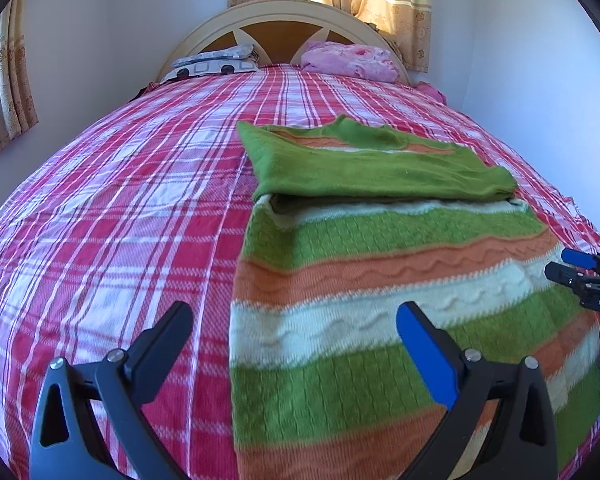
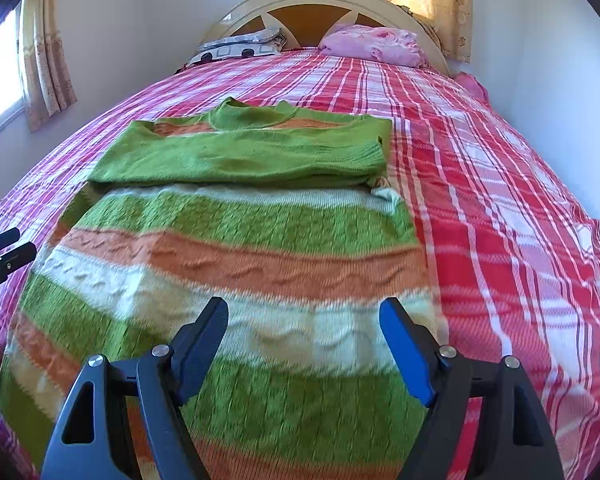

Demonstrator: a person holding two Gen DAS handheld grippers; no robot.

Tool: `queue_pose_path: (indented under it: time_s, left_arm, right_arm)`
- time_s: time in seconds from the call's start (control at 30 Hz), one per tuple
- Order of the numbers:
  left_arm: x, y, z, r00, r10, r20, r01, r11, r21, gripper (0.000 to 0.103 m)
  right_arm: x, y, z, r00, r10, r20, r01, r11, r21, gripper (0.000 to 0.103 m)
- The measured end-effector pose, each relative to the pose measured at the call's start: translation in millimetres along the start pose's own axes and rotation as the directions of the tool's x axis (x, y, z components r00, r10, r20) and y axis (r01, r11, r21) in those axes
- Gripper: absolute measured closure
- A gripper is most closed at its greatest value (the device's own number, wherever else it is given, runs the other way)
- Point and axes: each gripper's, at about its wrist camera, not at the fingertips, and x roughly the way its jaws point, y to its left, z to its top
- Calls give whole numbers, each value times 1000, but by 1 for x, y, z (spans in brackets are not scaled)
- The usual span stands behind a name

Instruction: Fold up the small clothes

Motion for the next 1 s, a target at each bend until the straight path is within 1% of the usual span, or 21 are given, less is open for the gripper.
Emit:
queue_pose_path:
  time_s: [0.3,0.5,0.83,1.0]
  left_arm:
    - [-17,-5,-28,1000,-14,-19,14,1000,5,0]
    - [-31,-3,-43,1000,-23,-21,23,1000,7,0]
    - [-46,2,-62,999,-32,-21,32,999,-10,0]
    - [-51,-6,-71,999,-30,-30,30,999,21,0]
  right_arm:
    - [-17,2,-22,999,33,-9,-33,999,34,25]
    - [-29,10,-43,999,40,-15,-40,999,22,24]
    - [-48,12,-65,998,54,-11,-54,998,24,24]
    - [-52,9,-75,999,48,-17,-48,998,27,24]
